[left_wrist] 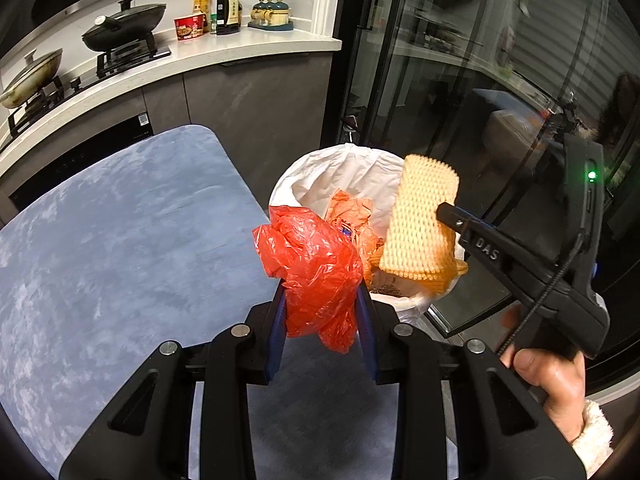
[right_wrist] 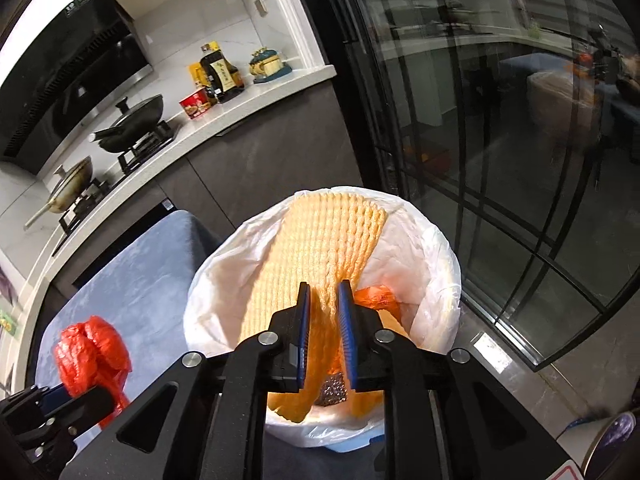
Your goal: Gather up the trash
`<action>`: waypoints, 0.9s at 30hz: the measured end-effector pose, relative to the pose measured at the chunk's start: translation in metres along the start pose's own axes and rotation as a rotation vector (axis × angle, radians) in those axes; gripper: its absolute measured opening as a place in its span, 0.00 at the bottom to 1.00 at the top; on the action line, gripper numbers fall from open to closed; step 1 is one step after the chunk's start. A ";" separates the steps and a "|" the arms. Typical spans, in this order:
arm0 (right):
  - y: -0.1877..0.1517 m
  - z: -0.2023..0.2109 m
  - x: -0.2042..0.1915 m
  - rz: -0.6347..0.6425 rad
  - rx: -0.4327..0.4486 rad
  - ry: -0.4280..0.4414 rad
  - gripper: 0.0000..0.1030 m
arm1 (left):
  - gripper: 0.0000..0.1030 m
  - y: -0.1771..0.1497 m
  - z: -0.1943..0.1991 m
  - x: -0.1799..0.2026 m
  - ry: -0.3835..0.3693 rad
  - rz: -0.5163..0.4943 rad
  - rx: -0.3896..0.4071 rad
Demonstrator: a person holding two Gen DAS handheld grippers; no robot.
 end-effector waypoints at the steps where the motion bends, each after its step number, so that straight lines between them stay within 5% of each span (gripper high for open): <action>1: 0.001 -0.001 0.002 -0.010 0.001 -0.001 0.23 | 0.29 0.001 -0.002 0.000 -0.001 -0.003 -0.001; 27: 0.005 0.057 0.048 -0.107 0.095 -0.018 0.48 | 0.33 0.047 -0.051 0.065 -0.056 -0.114 -0.013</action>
Point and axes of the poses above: each gripper's, at about its wrist camera, not at the fingertips, and z roughly against the way its jaws point, x to its right, y to its top, the point moved 8 cm from there along -z, roughly the way its jaws point, and after that the axes turned 7 degrees about -x, right-handed, at the moved point
